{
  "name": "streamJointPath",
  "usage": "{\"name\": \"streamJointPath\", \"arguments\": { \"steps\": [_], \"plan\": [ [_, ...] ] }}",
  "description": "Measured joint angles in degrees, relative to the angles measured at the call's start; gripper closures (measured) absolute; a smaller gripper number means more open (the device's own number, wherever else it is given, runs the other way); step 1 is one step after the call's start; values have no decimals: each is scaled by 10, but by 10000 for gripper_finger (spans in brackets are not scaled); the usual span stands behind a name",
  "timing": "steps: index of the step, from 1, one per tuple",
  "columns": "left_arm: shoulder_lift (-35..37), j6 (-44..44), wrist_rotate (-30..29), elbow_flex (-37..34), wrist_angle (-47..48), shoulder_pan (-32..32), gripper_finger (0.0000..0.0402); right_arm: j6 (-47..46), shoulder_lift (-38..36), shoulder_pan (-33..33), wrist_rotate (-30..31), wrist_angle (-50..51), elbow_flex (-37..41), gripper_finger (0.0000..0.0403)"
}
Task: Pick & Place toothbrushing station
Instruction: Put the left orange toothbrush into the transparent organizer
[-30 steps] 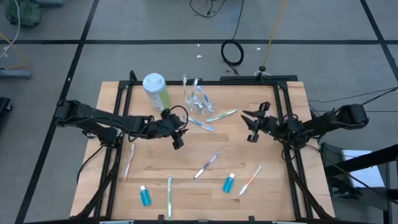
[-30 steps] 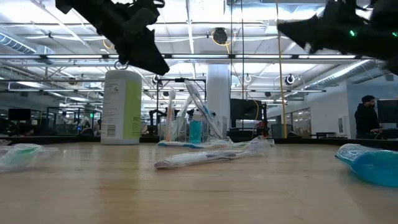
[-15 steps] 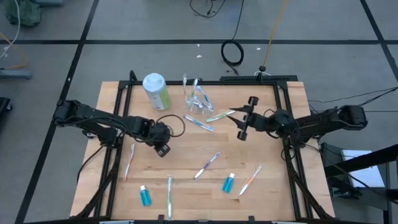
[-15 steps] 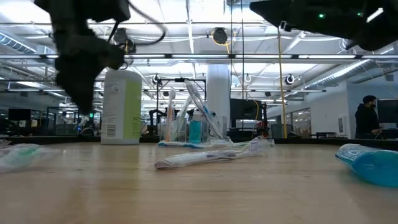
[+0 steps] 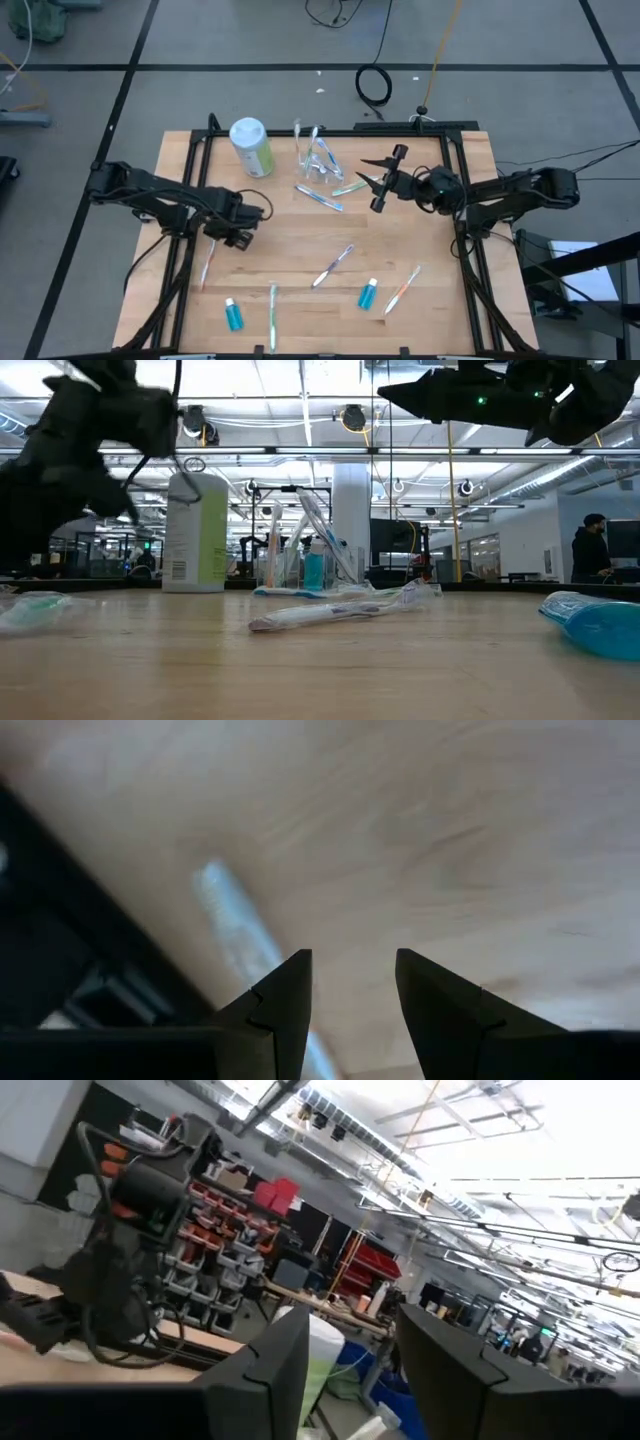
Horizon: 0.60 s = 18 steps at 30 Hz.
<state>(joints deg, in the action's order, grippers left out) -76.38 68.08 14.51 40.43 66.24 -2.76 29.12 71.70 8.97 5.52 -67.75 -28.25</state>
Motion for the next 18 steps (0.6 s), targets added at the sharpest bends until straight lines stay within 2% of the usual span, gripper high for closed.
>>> {"name": "streamJointPath", "arguments": {
  "steps": [4, 9, 13, 18],
  "plan": [
    [-8, 42, 45, -27, -20, 5, 250, -3, 0, 0, -44, 0, 0, 257],
    [-7, 107, 45, -29, -15, -5, 250, -1, 1, 0, -88, -6, 0, 257],
    [-18, 153, 48, -35, -19, -14, 250, -7, 1, 0, -88, -5, 0, 257],
    [-51, 205, 82, -36, -23, -39, 250, -36, 1, 0, -88, -5, 0, 257]
  ]
}}
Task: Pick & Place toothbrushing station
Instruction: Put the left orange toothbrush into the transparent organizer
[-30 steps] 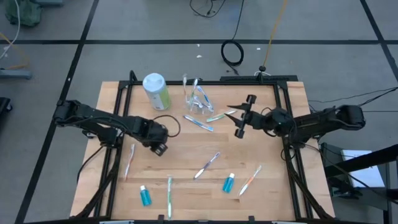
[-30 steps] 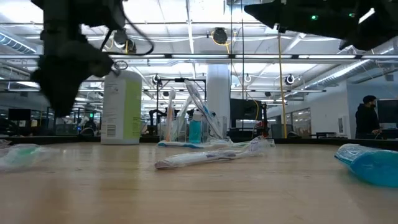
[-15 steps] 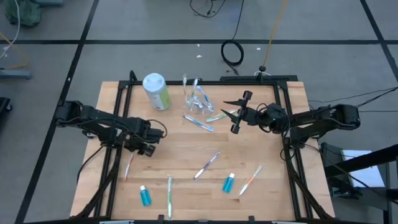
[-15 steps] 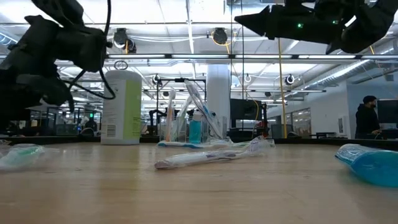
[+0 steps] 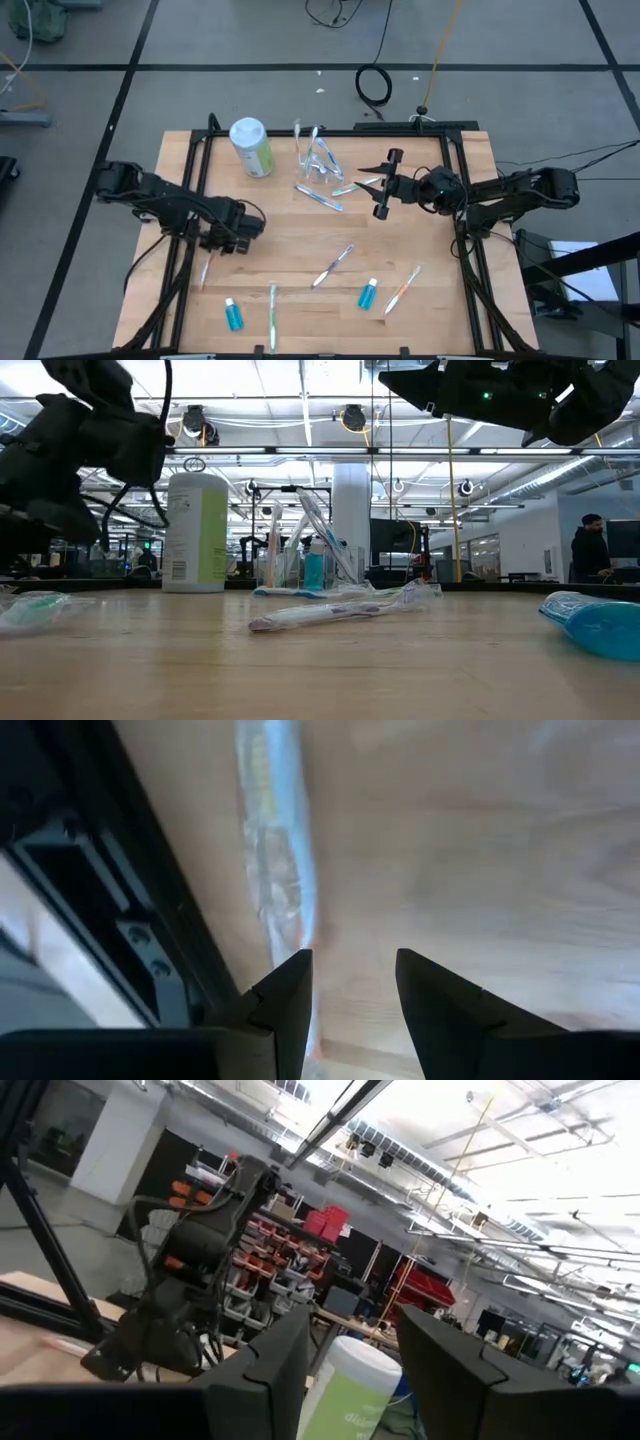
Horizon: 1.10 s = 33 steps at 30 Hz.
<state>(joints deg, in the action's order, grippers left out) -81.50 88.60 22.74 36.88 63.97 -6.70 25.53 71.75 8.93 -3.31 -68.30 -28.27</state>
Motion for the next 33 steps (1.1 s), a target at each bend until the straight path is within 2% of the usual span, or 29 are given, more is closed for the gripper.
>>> {"name": "streamJointPath", "arguments": {
  "steps": [9, 15, 17, 21, 29, 33],
  "plan": [
    [-117, -29, 26, 2, 5, -17, 250, -60, 0, 0, 0, 10, 0, 257],
    [-185, -193, 11, 1, 2, -5, 250, -68, 0, 0, 0, 13, 0, 257],
    [-195, -221, 11, 1, -1, -1, 250, -66, 0, 0, 0, 13, 0, 257],
    [-192, -254, 13, 4, -12, -1, 270, -65, 0, 0, 0, 13, 0, 257],
    [-161, -262, 0, 15, -29, -4, 387, -62, 0, 0, 0, 13, 0, 257],
    [-136, -255, -33, 32, -30, -8, 376, -63, 0, 0, 0, 13, 0, 257]
  ]
}}
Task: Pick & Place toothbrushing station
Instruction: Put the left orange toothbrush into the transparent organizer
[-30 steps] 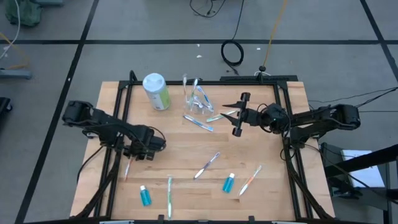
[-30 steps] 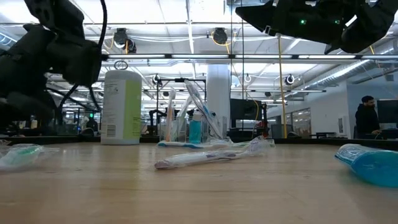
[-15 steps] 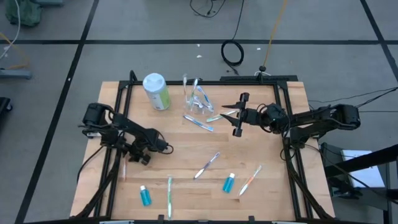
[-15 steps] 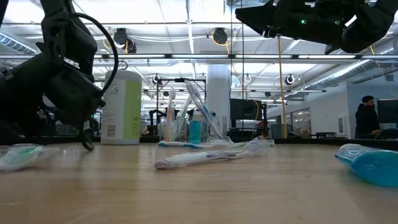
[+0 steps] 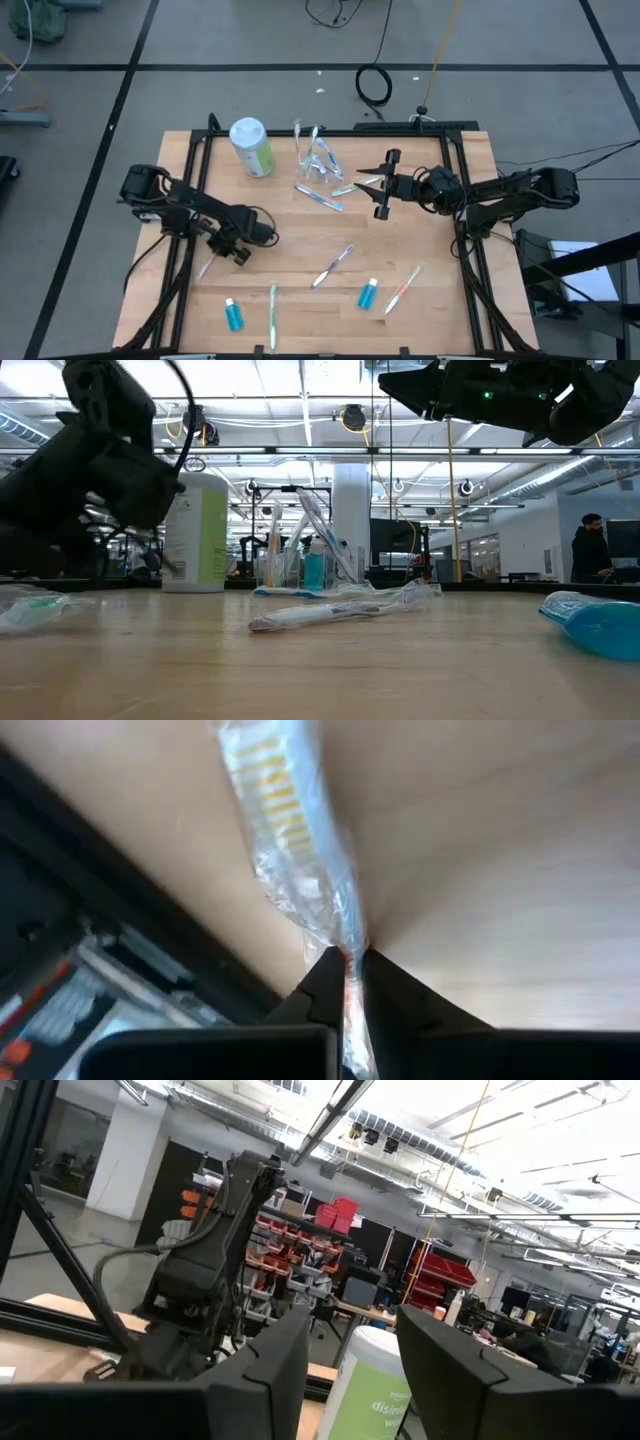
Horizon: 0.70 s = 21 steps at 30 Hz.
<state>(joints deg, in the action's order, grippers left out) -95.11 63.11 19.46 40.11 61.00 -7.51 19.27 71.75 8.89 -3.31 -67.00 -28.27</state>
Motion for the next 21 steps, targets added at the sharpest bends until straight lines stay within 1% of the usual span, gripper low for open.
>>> {"name": "streamJointPath", "arguments": {
  "steps": [4, 6, 9, 12, 15, 17, 18, 21],
  "plan": [
    [31, -10, -43, 55, 18, 4, 369, 3, 0, 0, 0, 0, 0, 257],
    [51, -26, -58, 91, 50, 10, 375, 3, 0, 0, 0, -4, 0, 257],
    [73, -31, -120, 146, 65, 22, 393, 3, 0, 0, 0, -4, 0, 257],
    [96, -47, -211, 186, 65, 38, 392, 2, 0, 0, 0, -4, 0, 258],
    [104, -71, -303, 214, 46, 60, 389, -2, 0, 0, 0, -4, 0, 260],
    [109, -86, -382, 230, 22, 73, 397, -2, 0, 0, 0, -4, 0, 261],
    [110, -88, -432, 235, 1, 78, 399, -2, 0, 0, 0, -4, 0, 261],
    [111, -93, -569, 238, -92, 87, 396, -2, 0, 0, 0, -4, 0, 261]
  ]
}}
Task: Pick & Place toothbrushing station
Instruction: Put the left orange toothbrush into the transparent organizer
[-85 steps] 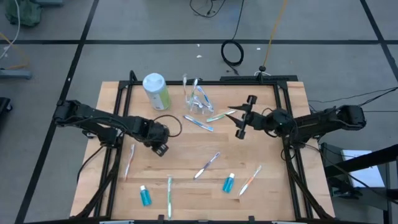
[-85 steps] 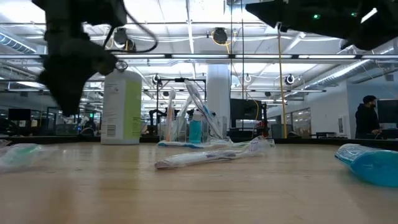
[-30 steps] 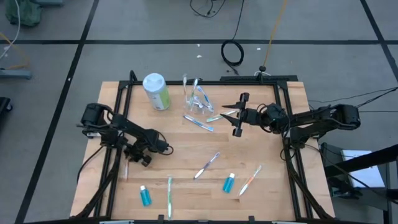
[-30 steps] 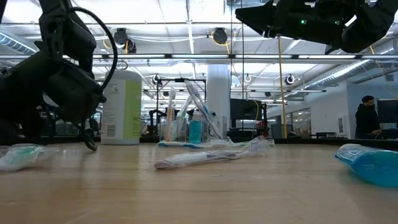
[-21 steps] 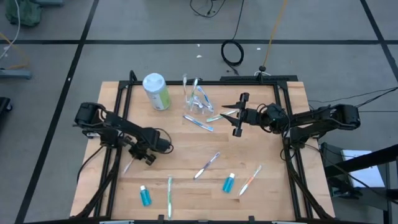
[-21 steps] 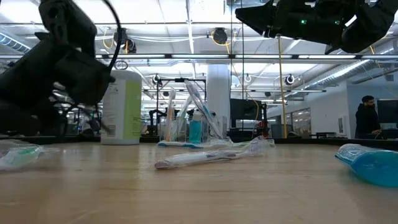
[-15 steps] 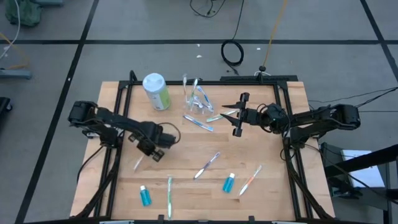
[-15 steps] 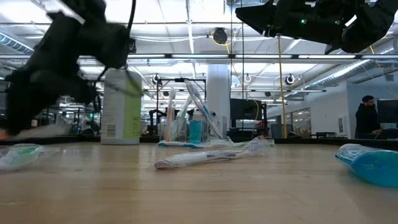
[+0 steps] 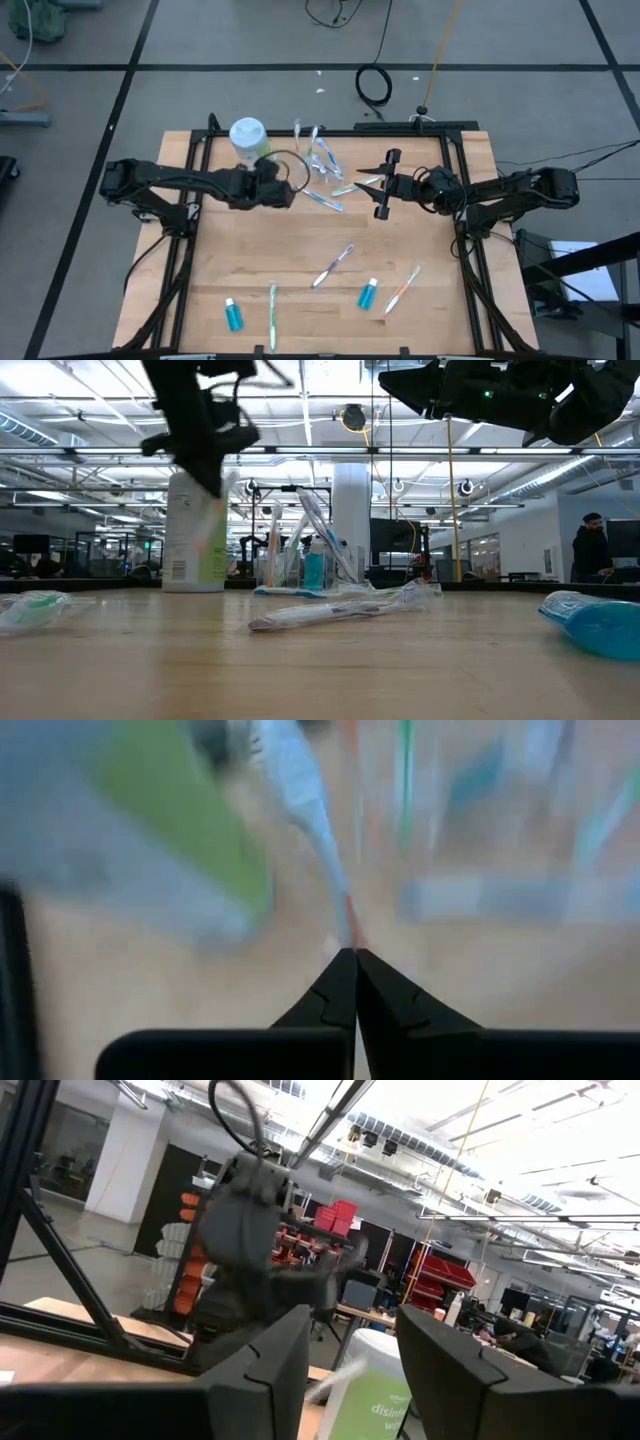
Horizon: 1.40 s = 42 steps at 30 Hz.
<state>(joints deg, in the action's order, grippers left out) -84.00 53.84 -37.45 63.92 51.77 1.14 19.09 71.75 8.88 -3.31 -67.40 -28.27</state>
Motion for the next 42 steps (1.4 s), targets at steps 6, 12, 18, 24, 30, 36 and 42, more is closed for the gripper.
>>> {"name": "streamJointPath", "arguments": {
  "steps": [6, 12, 18, 24, 30, 36, 42],
  "plan": [
    [0, -159, -102, -7, -270, 22, 398, 0, 0, 0, 0, 0, 0, 261],
    [0, -270, -146, -7, -383, 50, 399, 0, 0, 0, 0, 0, 0, 261],
    [-31, -267, -207, -7, -387, 74, 399, 13, 0, 0, 0, 0, 0, 261],
    [-105, -293, -237, -8, -474, 84, 399, 12, 0, 0, 0, 1, 0, 261],
    [-163, -307, -241, -8, -501, 90, 399, 12, 0, 0, 0, 3, 0, 261],
    [-196, -270, -170, -8, -502, 91, 385, 13, 0, 0, 0, 4, 0, 261],
    [-207, -291, -75, -8, -505, 93, 393, 12, 0, 0, 0, 4, 0, 261]
  ]
}}
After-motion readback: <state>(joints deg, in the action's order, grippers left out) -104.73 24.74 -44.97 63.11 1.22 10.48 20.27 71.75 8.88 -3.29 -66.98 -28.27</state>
